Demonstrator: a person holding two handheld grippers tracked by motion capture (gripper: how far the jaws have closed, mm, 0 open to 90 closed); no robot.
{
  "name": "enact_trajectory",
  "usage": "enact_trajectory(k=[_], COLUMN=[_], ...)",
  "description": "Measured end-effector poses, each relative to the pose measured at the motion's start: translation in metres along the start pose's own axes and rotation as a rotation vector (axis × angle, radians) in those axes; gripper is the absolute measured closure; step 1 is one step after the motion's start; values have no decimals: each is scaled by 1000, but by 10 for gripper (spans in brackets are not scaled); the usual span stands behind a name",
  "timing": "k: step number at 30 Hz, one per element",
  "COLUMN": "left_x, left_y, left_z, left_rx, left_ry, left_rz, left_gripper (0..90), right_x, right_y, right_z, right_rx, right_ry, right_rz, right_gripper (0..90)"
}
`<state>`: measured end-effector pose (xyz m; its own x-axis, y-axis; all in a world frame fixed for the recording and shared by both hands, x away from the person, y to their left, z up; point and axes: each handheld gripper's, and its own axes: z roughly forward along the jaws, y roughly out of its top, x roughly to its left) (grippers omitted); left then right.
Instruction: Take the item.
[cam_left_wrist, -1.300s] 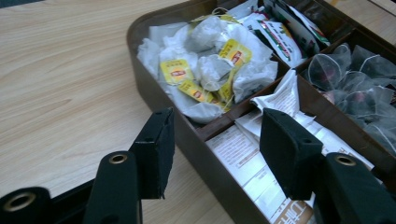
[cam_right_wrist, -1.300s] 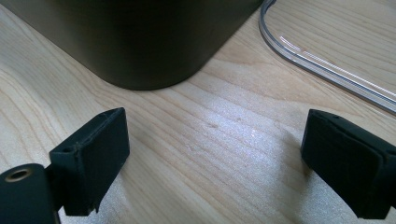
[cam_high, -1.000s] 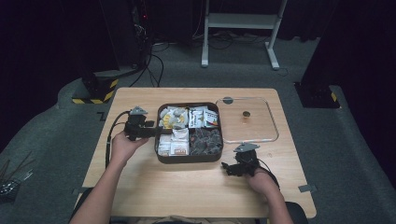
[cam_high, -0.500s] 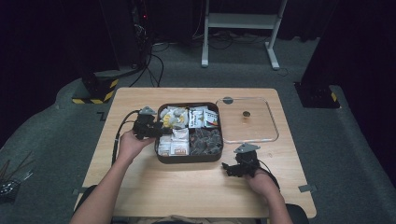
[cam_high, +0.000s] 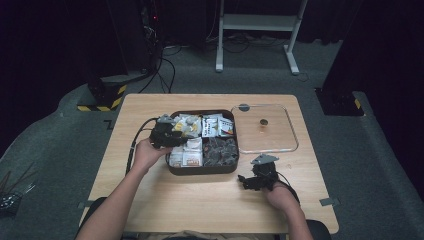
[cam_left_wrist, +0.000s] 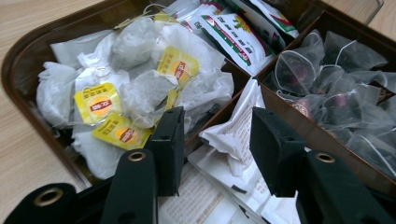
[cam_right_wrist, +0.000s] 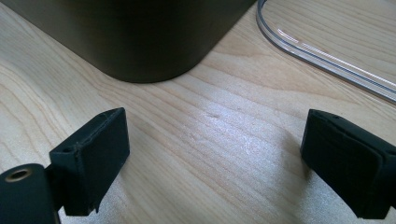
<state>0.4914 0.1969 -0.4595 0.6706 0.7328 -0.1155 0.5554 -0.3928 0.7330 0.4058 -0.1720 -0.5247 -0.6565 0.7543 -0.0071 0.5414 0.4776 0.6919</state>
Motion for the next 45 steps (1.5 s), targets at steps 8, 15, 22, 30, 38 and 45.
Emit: enact_trajectory(k=[8,15,22,30,38,45], left_x=[-4,-7,-11,-12,-10,-12], left_y=[6,6,5,4,1,-7], left_z=[12,21,21,26,24,22], left_rx=[-11,-2,33,80,120,112], left_ry=[-35,-40,-58,-45,-131,-160], left_rz=[13,39,64,88,52,74], left_gripper=[561,576,636,697,627,511], right_x=[1,1,1,1,2,1], right_y=[-1,-2,-2,-2,-2,-3], right_z=[-1,-1,-2,-2,-2,-2], right_rx=[0,-1,-1,0,1,0], right_ry=[0,-1,-2,-1,-1,-1], right_rz=[3,1,2,3,3,2], right_gripper=[78,78,78,78,78,78])
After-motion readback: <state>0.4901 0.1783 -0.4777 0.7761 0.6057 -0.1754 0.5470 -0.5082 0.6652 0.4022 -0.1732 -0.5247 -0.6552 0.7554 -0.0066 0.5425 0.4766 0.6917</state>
